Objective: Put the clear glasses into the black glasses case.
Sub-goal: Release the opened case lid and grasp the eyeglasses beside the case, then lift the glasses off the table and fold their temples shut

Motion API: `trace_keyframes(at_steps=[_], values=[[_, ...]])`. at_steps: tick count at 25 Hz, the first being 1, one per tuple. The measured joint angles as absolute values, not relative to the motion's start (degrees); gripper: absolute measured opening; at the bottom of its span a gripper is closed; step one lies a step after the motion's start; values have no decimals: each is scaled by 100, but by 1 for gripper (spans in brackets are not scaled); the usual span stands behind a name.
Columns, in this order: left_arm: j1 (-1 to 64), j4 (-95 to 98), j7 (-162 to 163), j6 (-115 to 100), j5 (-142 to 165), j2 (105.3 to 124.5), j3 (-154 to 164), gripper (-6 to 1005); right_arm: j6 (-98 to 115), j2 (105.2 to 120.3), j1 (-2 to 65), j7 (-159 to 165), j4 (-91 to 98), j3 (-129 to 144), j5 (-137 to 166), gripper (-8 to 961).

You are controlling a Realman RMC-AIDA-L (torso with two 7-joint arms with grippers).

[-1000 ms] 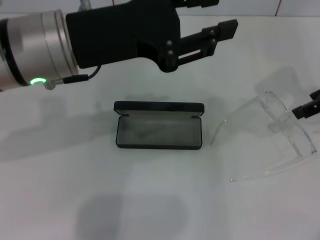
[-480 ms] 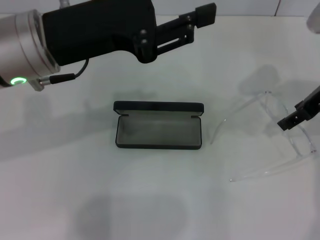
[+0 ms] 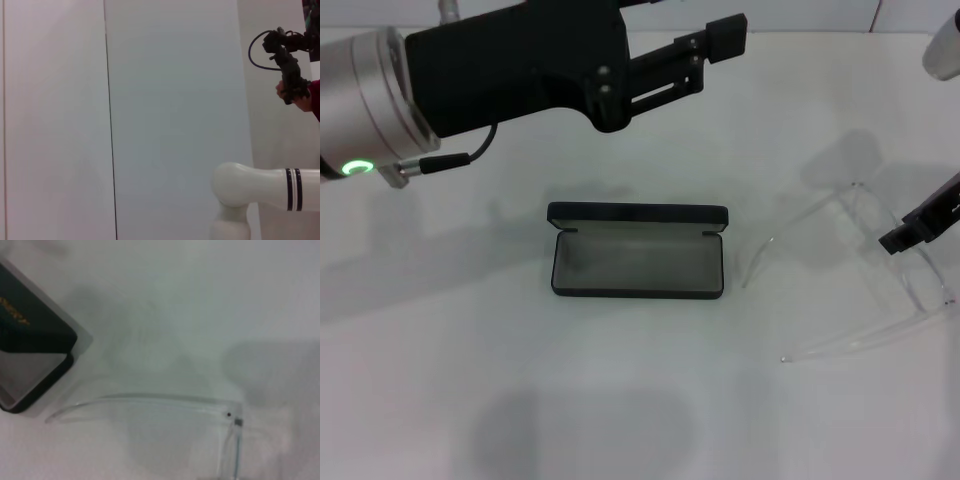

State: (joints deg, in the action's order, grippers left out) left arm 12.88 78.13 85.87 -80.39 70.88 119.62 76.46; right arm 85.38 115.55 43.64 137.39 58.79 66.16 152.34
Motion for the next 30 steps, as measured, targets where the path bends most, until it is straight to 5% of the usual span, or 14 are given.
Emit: trace_keyframes(at_steps=[14,30], values=[[1206,7669,8579,-8090,7083,11962,7608,502,8483,11542,3979,13702,6154,6719,15204,127],[1497,6902,8494,-9330,6812,11953,7088,491,11056,11554,2757,12266,8257,3905,11142,109]])
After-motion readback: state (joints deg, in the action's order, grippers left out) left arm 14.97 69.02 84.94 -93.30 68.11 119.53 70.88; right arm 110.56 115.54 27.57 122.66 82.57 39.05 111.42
